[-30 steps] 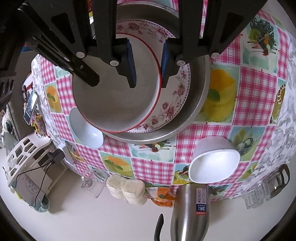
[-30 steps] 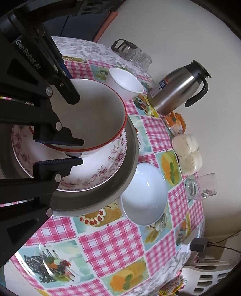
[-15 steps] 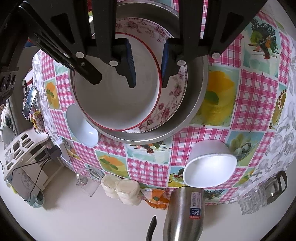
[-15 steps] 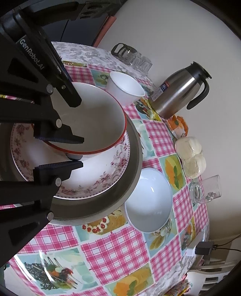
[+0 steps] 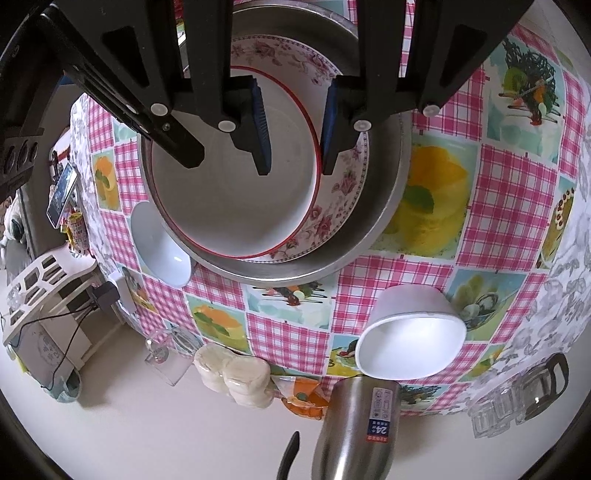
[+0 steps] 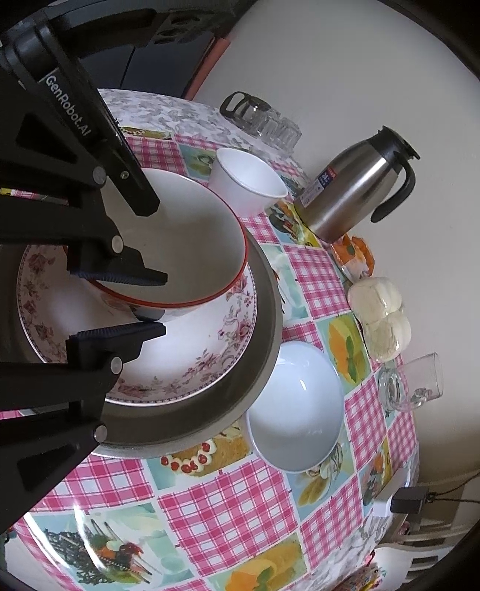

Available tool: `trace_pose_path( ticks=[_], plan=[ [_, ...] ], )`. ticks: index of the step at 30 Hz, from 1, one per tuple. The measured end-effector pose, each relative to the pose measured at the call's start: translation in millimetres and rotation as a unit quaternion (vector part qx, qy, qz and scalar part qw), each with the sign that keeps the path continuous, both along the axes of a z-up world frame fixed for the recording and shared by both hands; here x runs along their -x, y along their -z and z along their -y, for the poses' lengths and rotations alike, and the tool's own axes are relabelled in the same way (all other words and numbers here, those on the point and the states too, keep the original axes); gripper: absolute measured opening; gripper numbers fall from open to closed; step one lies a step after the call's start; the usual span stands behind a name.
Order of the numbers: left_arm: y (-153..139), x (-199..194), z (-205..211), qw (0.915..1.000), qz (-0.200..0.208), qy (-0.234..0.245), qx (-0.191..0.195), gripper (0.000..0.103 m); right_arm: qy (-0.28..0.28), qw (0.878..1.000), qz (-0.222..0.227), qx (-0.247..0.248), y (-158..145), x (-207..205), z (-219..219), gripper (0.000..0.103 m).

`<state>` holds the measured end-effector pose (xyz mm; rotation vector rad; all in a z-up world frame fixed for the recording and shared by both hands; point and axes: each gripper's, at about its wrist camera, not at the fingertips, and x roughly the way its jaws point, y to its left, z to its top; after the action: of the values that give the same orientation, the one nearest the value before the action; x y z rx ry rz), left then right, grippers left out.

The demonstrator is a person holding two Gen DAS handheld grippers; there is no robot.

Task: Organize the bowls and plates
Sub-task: 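Lower the red-rimmed bowl onto the floral plate and open both tools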

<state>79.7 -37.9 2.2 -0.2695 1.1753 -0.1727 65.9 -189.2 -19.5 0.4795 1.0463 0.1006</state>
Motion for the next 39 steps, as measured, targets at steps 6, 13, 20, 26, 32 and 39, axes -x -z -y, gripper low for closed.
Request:
trace_pose_path(
  ticks=[6,13,20,26,32,39],
  plan=[
    [-0.4,0.2,-0.6,1.0,-0.001,-0.004,0.003,0.03,-0.006,1.0,0.003,0.0,0.9,-1.1,-1.5,0.025],
    [-0.5,-0.1,-1.5,0.9999,-0.003,-0.006,0.01,0.032,-0.01,1.0,0.004,0.002,0.8,-1.2,-1.5,0.025],
    [-6.6,1.7,-3.7,0.9998,0.005,-0.013,0.011,0.043,-0.017,0.999,0.011,0.027,-5.5,0.2,-5.5,0.033],
    [-14.8,3.5,-9.6,0.9995,0.018,-0.026,-0.001,0.055,-0.014,0.998,0.023,0.054,-12.9,2.3,-5.5,0.045],
    [-21.5,3.8,-19.5,0.9984,0.029,-0.048,0.006,0.074,-0.015,0.997,0.042,0.069,-21.6,4.9,-4.6,0.06],
    [-25.9,4.6,-25.0,0.9968,0.041,-0.066,-0.022,0.081,-0.02,0.993,0.062,0.1,-27.0,7.1,-8.5,0.078]
  ],
)
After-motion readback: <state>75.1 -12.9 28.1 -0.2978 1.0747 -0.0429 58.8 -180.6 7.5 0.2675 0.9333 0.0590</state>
